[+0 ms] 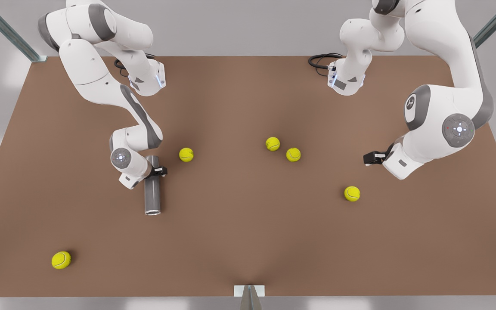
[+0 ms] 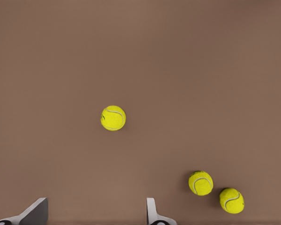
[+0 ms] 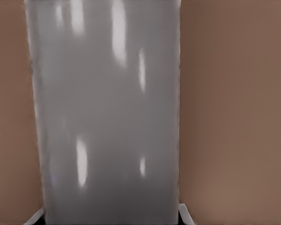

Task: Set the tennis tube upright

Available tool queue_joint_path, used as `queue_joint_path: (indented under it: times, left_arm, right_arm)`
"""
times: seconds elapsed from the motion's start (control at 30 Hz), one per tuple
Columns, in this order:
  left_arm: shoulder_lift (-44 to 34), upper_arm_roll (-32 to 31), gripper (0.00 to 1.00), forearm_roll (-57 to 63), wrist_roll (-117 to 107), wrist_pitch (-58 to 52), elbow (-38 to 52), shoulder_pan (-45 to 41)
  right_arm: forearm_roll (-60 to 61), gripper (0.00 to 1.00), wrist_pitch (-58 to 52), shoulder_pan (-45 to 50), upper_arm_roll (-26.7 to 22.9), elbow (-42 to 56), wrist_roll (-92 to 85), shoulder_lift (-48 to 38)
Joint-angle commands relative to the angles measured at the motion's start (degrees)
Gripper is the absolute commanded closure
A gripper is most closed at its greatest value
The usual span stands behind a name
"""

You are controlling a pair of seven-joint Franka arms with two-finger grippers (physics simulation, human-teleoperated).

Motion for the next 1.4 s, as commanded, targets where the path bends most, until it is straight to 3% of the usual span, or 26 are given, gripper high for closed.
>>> queue_joint_path:
  times: [0.0,0.1,0.17,0.47,0.63,0.93,1.03,1.1,1.2,1.37]
  left_arm:
    - [0.00,0.00,0.00,0.02,0.00,0.08,0.00,0.00]
    - [0.00,0.00,0.00,0.02,0.00,0.00,0.00,0.00]
    - [0.00,0.00,0.00,0.02,0.00,0.00,0.00,0.00]
    - [-0.09,0.00,0.00,0.02,0.00,-0.62,0.00,0.00]
    - [0.00,0.00,0.00,0.02,0.00,-0.62,0.00,-0.09]
    - [-0.09,0.00,0.00,0.02,0.00,-0.62,0.00,-0.09]
    - [-0.09,0.00,0.00,0.02,0.00,-0.62,0.00,-0.09]
    - [-0.09,0.00,0.00,0.02,0.00,-0.62,0.00,-0.09]
    - [-0.09,0.00,0.00,0.02,0.00,-0.71,0.00,-0.09]
    - [-0.09,0.00,0.00,0.02,0.00,-0.71,0.00,-0.09]
  right_arm:
    - [0.00,0.12,0.00,0.00,0.00,0.00,0.00,0.00]
    - [0.00,0.13,0.00,0.09,0.00,0.09,0.00,0.00]
    - [0.00,0.20,0.00,0.00,0.00,0.09,0.00,0.00]
    - [-0.61,0.20,-0.09,-0.35,0.09,0.18,-0.09,0.00]
    - [-0.61,0.28,-0.09,-0.26,0.00,0.18,-0.09,0.00]
    - [-0.96,0.27,-0.62,0.00,0.18,0.97,-0.88,-0.79]
    - [-2.10,0.27,-12.20,0.62,2.46,7.90,-1.58,-4.04]
    - [-8.79,0.27,-13.45,0.62,5.80,11.95,-2.54,-4.04]
    - [-10.63,0.28,-18.27,3.51,6.15,21.17,-13.17,-3.26]
    - [-13.79,0.28,-22.50,9.93,5.98,36.47,-32.08,6.59]
